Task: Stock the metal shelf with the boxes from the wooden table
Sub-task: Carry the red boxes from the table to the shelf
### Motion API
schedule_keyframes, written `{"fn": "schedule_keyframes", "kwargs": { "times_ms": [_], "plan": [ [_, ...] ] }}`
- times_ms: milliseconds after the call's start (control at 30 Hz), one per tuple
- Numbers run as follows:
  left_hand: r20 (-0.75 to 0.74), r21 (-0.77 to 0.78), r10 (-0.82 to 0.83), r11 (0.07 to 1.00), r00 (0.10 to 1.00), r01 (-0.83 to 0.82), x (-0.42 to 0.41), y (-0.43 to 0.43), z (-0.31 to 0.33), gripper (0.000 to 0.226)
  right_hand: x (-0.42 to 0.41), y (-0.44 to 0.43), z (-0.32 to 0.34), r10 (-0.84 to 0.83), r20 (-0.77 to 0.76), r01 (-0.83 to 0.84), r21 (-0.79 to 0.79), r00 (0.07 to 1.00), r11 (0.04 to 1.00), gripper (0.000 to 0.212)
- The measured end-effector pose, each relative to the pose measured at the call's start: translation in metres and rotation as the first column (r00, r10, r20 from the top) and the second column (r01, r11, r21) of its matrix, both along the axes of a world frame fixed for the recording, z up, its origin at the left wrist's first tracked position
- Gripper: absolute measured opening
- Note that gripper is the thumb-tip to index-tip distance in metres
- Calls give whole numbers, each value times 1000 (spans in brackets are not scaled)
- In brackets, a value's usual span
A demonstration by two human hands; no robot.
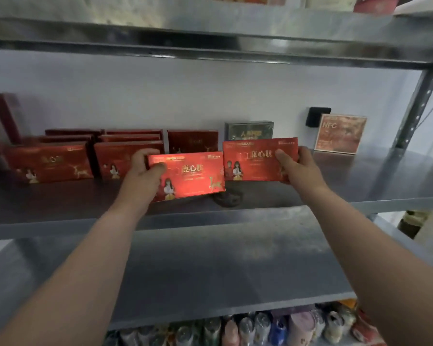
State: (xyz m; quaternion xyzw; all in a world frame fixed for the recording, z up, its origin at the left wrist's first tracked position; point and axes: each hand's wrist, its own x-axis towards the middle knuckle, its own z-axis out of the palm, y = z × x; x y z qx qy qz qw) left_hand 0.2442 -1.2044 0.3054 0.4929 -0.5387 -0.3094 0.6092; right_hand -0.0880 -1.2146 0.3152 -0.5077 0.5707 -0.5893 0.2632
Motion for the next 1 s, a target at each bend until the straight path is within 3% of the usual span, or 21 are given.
{"fn": "schedule_keyframes", "kwargs": {
  "times_ms": [233,367,467,600,767,1000],
  "plan": [
    [315,48,-2,999,949,-14,-21,-40,2,31,-5,-50,-8,30,13,-30,39,999,999,46],
    [449,-42,42,999,893,-26,-29,-57,3,32,-7,-76,-12,61,-74,-55,80,995,995,46],
    [613,-124,116,991,781,-50,-36,-63,4,37,-13,-93,-5,85,-292,-55,111,953,992,45],
    [808,-249,236,967,539,-49,-44,-69,3,55,-22,-118,9,165,-512,-134,96,843,986,55],
    [878,-282,297,955,376,-94,-54,-79,6,66,-20,-152,23,297,-544,-326,45,785,944,26],
    [876,-382,414,909,249,-168,-49,-94,-3,69,11,-189,28,457,-429,-469,84,779,879,12]
  ]
}}
